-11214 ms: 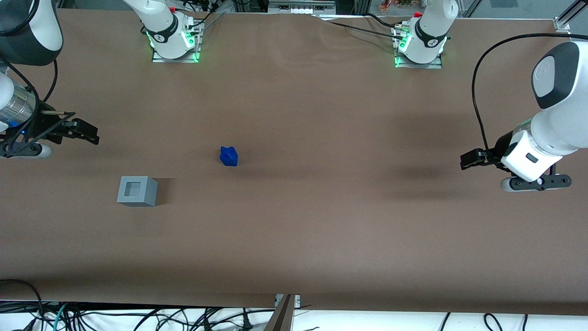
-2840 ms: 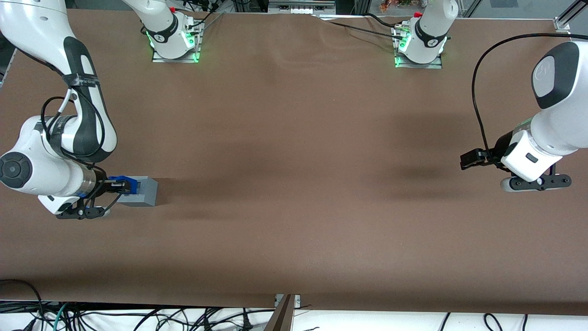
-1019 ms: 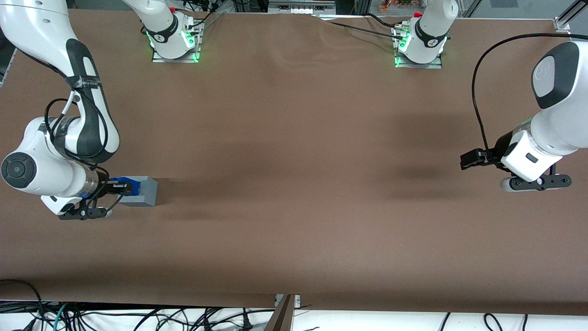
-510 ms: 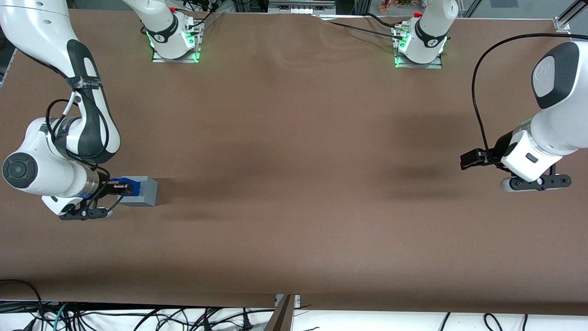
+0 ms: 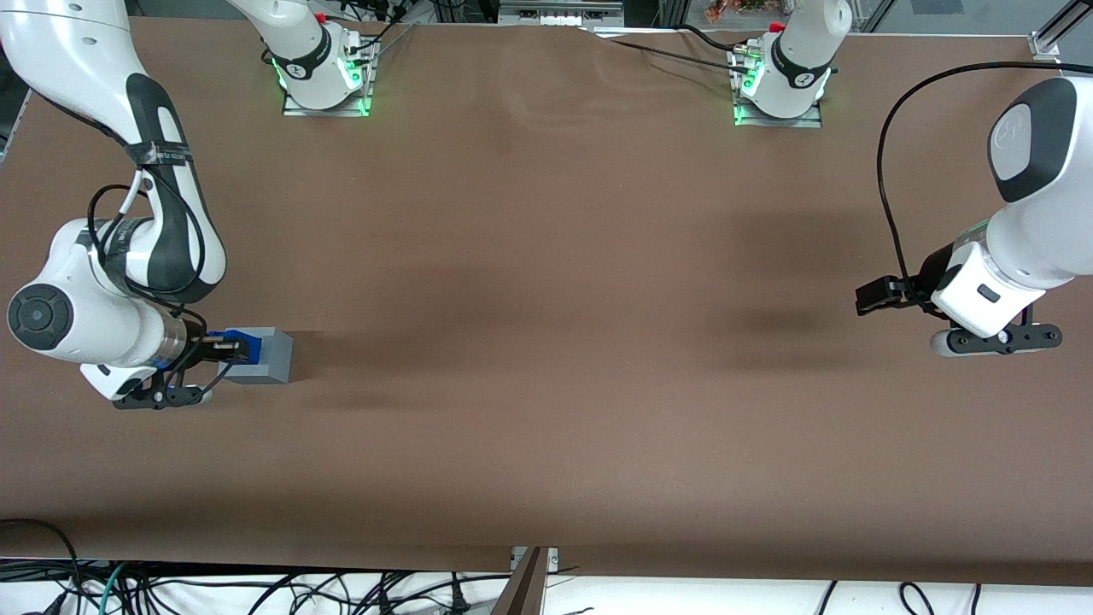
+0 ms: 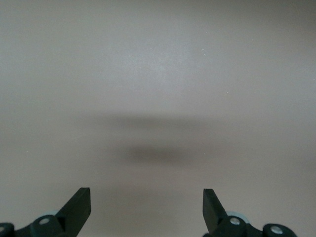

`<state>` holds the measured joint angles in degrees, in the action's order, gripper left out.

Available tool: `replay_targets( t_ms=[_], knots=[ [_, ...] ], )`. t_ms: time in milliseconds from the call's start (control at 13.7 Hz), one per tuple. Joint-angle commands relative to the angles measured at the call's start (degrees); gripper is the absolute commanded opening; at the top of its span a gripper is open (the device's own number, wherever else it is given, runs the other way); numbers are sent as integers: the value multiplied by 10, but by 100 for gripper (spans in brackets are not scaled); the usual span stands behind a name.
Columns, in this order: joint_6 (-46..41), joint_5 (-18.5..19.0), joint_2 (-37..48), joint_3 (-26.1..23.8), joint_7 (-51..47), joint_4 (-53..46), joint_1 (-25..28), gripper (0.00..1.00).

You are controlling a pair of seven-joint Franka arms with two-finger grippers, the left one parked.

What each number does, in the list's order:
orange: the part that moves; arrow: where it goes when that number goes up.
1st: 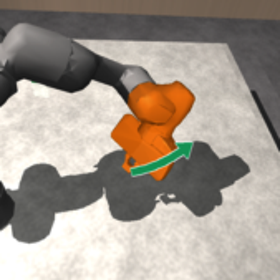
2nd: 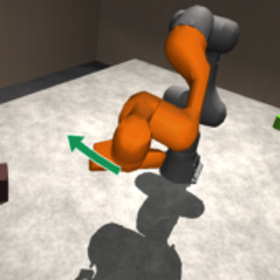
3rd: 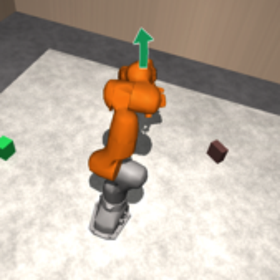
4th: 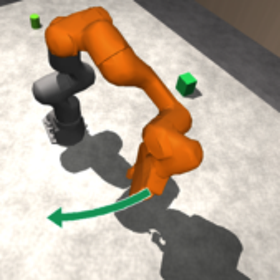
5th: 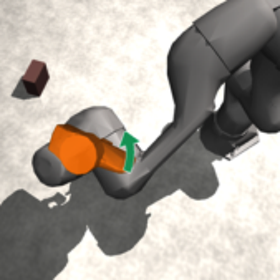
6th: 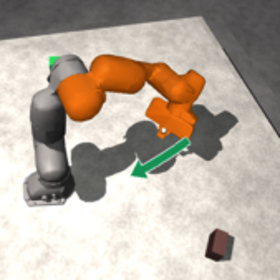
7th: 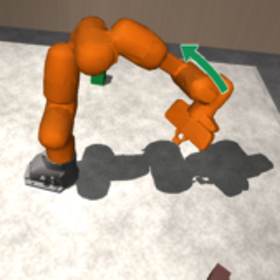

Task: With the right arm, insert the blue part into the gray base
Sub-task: 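Push the blue part down into the gray base's opening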

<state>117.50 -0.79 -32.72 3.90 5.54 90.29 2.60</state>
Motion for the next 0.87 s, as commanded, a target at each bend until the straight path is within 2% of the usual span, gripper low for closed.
replay_targets(
  t_ms=[0,801],
  knots=[
    [10,3,-2,-3,-1,2,0,20],
    [13,6,-6,-2,-19,3,-1,19]
  ],
)
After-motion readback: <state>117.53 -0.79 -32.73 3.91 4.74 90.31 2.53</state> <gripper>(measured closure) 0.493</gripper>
